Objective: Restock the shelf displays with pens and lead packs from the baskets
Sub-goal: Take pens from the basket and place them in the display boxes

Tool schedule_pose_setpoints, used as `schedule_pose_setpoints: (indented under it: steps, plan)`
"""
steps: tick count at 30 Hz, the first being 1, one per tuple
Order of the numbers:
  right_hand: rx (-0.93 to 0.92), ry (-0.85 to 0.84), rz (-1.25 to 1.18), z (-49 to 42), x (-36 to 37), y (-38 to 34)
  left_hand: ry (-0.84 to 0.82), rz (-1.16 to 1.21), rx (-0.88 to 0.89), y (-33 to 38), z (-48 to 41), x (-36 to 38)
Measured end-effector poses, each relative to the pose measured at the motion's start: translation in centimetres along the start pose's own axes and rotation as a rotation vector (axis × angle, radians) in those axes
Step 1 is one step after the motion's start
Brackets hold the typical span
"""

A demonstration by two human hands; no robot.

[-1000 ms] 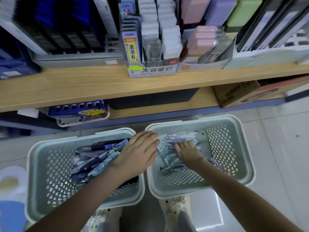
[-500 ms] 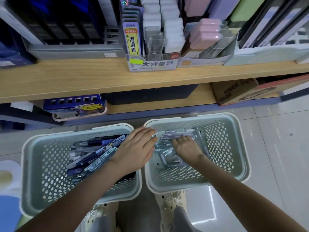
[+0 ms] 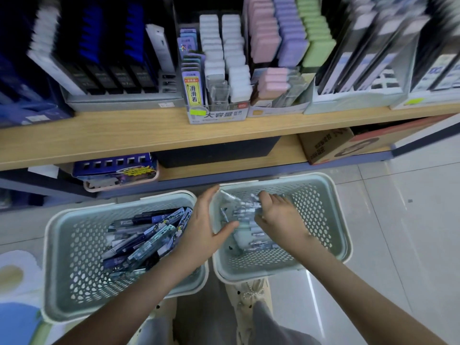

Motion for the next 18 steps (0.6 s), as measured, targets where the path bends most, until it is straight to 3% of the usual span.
schedule_pose_setpoints:
  steps: [4, 9, 13, 18]
  plan:
    - [0.108, -0.376, -0.512, 0.1, -2.8, -2.1, -0.174, 0.463, -0.112, 1.8, -0.3, 0.6]
    - [0.043, -0.402, -0.862, -0.8, -3.4, -3.5, -0.338, 0.555, -0.169, 3.6, -0.9, 0.1]
    - [0.013, -0.407, -0.855, -1.2, -3.4, -3.6, -0.386, 0.556, -0.126, 3.8, -1.0, -0.3]
    - [0.05, -0.303, -0.557, -1.4, -3.0, -3.5, -0.393, 0.574, -0.133, 2.7, -0.9, -0.4]
Point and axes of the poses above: each hand's wrist, its own z-axis away from the middle knuckle, its own x-axis out of the palm, y = z × x, the point moved 2 cm from there along -z, towards the middle knuckle, and after that the axes turned 12 degrees about -y, right-handed, at the moved point
